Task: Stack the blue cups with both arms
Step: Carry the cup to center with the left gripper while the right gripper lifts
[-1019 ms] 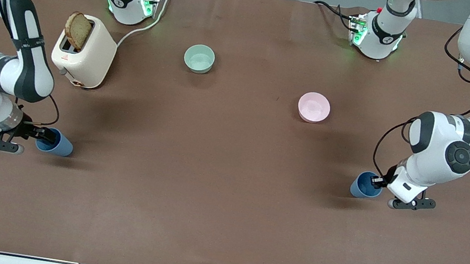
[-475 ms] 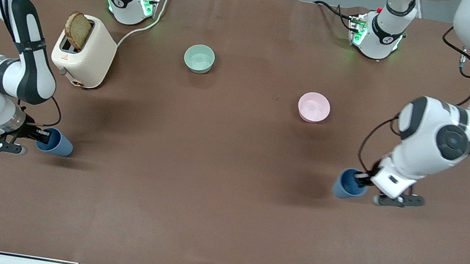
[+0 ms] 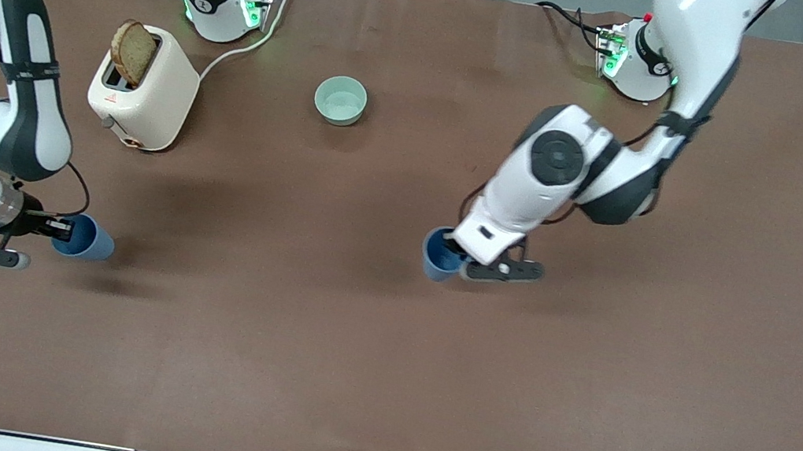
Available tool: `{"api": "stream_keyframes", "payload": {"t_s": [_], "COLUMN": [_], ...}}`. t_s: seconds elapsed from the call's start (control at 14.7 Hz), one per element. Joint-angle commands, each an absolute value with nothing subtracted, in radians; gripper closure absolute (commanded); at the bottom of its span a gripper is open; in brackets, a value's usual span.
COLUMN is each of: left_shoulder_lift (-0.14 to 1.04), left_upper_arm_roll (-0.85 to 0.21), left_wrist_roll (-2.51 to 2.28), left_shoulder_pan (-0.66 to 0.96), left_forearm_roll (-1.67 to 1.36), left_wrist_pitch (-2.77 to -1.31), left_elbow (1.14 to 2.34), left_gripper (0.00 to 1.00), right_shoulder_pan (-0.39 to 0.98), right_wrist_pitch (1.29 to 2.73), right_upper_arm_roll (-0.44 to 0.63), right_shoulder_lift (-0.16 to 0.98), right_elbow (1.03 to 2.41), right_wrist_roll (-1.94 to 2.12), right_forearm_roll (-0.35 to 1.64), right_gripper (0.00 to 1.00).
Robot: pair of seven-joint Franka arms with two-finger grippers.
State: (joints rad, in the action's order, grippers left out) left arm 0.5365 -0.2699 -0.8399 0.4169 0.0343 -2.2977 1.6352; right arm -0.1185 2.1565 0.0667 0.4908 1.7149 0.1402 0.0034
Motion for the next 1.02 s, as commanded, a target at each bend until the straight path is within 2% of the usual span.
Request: {"api": "stream_keyframes", "payload": {"t_s": [0.0, 0.14, 0.34, 0.54, 0.61, 0.68, 0.75, 0.81, 0.95], "left_shoulder_lift": [0.685, 0.732, 0.755, 0.772, 0.773, 0.775, 0.773, 0.766, 0.732], "left_upper_arm_roll": [-0.239, -0.236, -0.235, -0.235, -0.235, -0.235, -0.235, -0.235, -0.235], "left_wrist_roll": [-0.977, -1.038, -1.048, -1.048, -1.046, -1.046, -1.048, -1.046, -1.045], "left_shoulder_pan": [0.523, 0.575, 0.591, 0.591, 0.591, 0.591, 0.591, 0.591, 0.577], "left_forearm_roll": [0.093, 0.124, 0.120, 0.118, 0.118, 0.120, 0.120, 0.123, 0.124], "left_wrist_pitch": [-2.278, -2.278, -2.278, -2.279, -2.279, -2.279, -2.279, -2.279, -2.270], "left_elbow": [1.456, 1.413, 1.410, 1.410, 1.410, 1.410, 1.408, 1.405, 1.396], "left_gripper": [1.00, 1.00, 0.98, 0.87, 0.71, 0.50, 0.12, 0.00, 0.00], "right_shoulder_pan": [-0.107, -0.081, -0.019, 0.031, 0.034, 0.034, 0.035, 0.035, 0.040], "right_wrist_pitch": [2.030, 1.949, 1.801, 1.642, 1.599, 1.571, 1.550, 1.554, 1.563], "right_upper_arm_roll": [0.057, 0.052, 0.051, 0.009, -0.024, -0.067, -0.124, -0.171, -0.241], "right_shoulder_lift": [0.416, 0.370, 0.279, 0.232, 0.230, 0.230, 0.230, 0.230, 0.235], "right_elbow": [1.646, 1.612, 1.579, 1.513, 1.485, 1.458, 1.448, 1.448, 1.447], "right_wrist_roll": [0.065, 0.003, -0.075, -0.171, -0.234, -0.277, -0.334, -0.403, -0.518], "right_forearm_roll": [0.006, 0.008, 0.006, 0.006, 0.008, 0.008, 0.006, 0.008, 0.003], "right_gripper": [0.99, 0.99, 0.99, 0.99, 0.99, 0.99, 0.99, 0.99, 0.99]}}
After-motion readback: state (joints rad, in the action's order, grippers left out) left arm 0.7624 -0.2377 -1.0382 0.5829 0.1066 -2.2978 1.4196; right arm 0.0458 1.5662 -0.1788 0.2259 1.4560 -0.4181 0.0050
